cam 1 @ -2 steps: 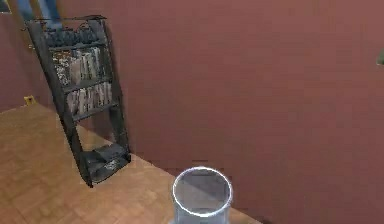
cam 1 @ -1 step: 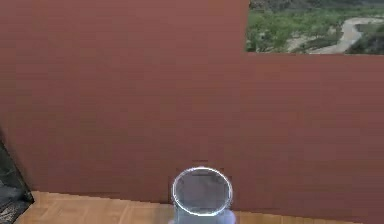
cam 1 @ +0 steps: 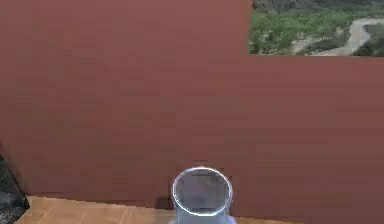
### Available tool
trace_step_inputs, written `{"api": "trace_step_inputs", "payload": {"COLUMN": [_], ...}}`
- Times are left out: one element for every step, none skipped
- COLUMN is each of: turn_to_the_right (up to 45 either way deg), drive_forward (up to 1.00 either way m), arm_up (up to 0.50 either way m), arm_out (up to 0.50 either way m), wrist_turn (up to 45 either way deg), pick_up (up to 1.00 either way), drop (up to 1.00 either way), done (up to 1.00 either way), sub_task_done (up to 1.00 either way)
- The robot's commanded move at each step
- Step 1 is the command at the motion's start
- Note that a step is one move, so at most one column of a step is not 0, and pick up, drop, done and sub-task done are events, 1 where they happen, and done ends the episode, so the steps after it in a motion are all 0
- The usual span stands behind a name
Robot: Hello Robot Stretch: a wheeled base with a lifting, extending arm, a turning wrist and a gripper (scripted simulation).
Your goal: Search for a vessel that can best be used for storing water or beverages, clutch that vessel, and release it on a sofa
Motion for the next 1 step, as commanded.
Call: {"api": "trace_step_inputs", "payload": {"turn_to_the_right": [-45.0], "drive_forward": [0.0], "arm_up": [0.0], "arm_out": [0.0], "wrist_turn": [0.0], "pick_up": [0.0], "drop": [0.0], "done": [0.0], "sub_task_done": [0.0]}}
